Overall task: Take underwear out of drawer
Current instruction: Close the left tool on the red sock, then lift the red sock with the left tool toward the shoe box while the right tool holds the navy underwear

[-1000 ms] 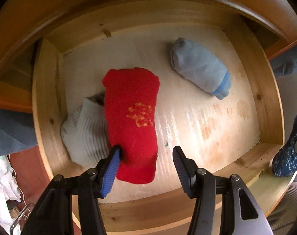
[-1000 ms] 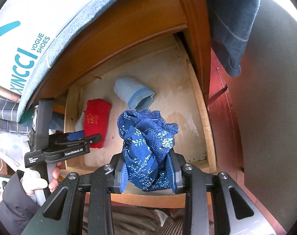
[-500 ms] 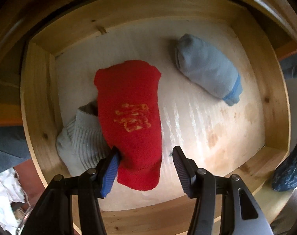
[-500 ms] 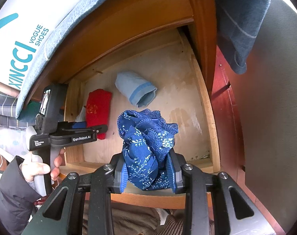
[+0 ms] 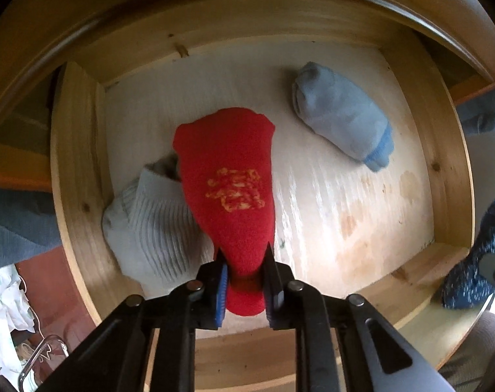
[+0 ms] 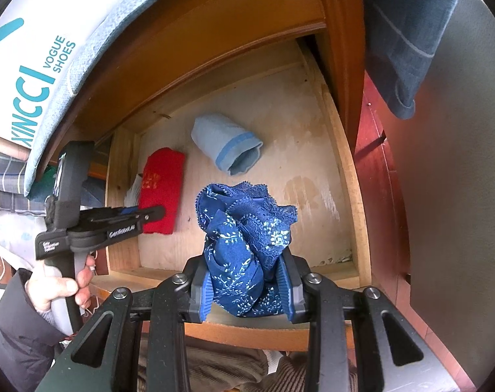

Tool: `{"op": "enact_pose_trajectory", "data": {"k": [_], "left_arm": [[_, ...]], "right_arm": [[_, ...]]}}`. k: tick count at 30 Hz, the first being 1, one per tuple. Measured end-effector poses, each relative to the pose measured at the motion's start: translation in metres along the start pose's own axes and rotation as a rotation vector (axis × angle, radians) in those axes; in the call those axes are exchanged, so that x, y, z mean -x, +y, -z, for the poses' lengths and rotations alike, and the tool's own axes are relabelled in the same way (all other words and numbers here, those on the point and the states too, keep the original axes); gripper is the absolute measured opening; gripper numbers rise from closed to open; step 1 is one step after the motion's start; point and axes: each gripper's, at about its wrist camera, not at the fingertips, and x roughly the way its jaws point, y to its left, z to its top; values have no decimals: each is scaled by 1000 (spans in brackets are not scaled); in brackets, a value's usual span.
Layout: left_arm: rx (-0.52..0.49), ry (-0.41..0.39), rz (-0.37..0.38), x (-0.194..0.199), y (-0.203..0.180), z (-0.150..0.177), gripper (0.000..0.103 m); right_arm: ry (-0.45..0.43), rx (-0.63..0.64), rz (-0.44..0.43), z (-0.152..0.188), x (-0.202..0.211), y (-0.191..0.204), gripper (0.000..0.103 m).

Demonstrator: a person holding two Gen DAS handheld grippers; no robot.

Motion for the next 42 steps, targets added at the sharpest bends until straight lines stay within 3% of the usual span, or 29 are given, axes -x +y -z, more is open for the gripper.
{"op": "enact_pose_trajectory", "data": {"k": [17,27,42], "left_arm": [[-26,-80,36,42,-13,35,17],[-78,-190,3,85,-30,65,17],[-46,-346,-16,144,-36,119,17]], "right_arm": [[0,11,16,1,-2,3,30],[-3,18,25,2,-3,5,30],[-4,23,50,3,-1,6,30]]}}
